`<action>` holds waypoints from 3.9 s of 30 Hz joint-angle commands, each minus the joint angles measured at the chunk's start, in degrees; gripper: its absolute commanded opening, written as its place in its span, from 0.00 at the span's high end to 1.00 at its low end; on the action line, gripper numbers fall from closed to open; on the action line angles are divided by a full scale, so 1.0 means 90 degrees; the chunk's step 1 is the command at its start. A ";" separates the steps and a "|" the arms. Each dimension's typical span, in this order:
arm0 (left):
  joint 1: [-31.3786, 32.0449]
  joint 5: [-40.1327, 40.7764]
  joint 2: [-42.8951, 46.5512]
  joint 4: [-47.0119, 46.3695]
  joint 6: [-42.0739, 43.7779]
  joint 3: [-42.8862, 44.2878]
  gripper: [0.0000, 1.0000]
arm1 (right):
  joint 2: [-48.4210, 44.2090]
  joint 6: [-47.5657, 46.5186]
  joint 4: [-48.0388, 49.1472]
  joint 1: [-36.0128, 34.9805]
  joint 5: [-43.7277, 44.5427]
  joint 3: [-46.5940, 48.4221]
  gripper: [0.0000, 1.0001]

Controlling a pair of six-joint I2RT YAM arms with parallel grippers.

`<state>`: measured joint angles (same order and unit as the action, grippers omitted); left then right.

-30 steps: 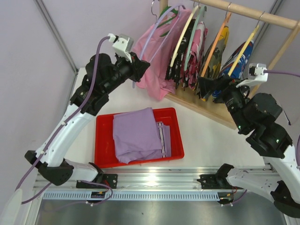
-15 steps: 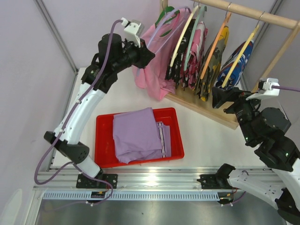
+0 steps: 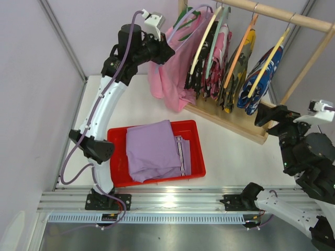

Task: Remove the trousers from the hanger
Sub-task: Hang the hanger back to the clothesline with the left arm

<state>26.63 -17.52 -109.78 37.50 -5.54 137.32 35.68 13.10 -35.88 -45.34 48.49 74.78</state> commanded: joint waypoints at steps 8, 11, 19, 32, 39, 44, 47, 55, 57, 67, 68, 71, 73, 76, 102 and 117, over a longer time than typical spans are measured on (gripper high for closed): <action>-0.0049 -0.0505 -0.0722 -0.1528 -0.0409 0.0728 0.99 | -0.0439 0.0282 -0.0378 0.0009 0.1301 -0.0067 0.07; -0.0049 -0.0417 -0.1005 -0.1890 -0.0488 0.0924 1.00 | -0.0498 0.0389 -0.0437 -0.0001 0.1428 -0.0174 0.07; -0.0010 -0.0534 -0.1435 -0.2632 -0.0790 0.1090 1.00 | -0.0576 0.0595 -0.0564 -0.0001 0.1604 -0.0311 0.07; 0.0214 -0.0086 -0.1914 -0.3170 -0.0957 0.1198 1.00 | -0.0586 0.0234 -0.0477 -0.0030 0.1663 -0.0370 0.06; 0.0312 0.0081 -0.1963 -0.2702 -0.0498 0.1032 1.00 | -0.0537 -0.0216 -0.0310 -0.0079 0.1761 -0.0448 0.05; 0.0341 0.0373 -0.1661 -0.2302 0.0018 0.0701 1.00 | -0.0556 -0.0177 -0.0310 -0.0089 0.1741 -0.0497 0.05; 0.0332 0.0706 -0.1465 -0.2165 0.0205 0.0554 1.00 | -0.0566 -0.0147 -0.0310 -0.0099 0.1751 -0.0506 0.05; 0.0332 0.0677 -0.0987 -0.1705 0.0391 -0.0032 1.00 | -0.0508 0.0077 -0.0398 -0.0109 0.1644 -0.0487 0.05; 0.0332 0.0579 -0.0831 -0.1628 0.0479 -0.0072 1.00 | -0.0517 0.0184 -0.0486 -0.0108 0.1614 -0.0477 0.05; 0.0195 0.0189 -0.0956 -0.0934 0.0255 0.0884 0.99 | -0.0693 0.0565 -0.0623 -0.0109 0.1507 -0.0458 0.06; 0.0195 0.0179 -0.0986 -0.1050 0.0216 0.0924 0.99 | -0.0693 0.0585 -0.0652 -0.0108 0.1468 -0.0448 0.06; 0.0195 0.0101 -0.1064 -0.1381 0.0011 0.1119 0.99 | -0.0683 0.0643 -0.0740 -0.0109 0.1458 -0.0409 0.06; 0.0195 0.0120 -0.1084 -0.1568 -0.0087 0.1217 0.99 | -0.0693 0.0721 -0.0827 -0.0118 0.1487 -0.0360 0.06; 0.0185 0.0150 -0.1142 -0.1968 -0.0194 0.1256 0.98 | -0.0713 0.0722 -0.0847 -0.0109 0.1536 -0.0321 0.06; 0.0195 0.0227 -0.1699 -0.2262 -0.0371 0.1169 0.82 | -0.0732 0.0937 -0.1003 -0.0128 0.1673 -0.0341 0.05; 0.0195 0.0491 -0.0802 -0.2272 -0.0293 0.0398 0.18 | -0.0810 0.1015 -0.1082 -0.0138 0.1507 -0.0331 0.05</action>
<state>28.69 -14.02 -123.76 18.85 -8.78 142.17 28.53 21.04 -45.60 -46.17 62.04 70.61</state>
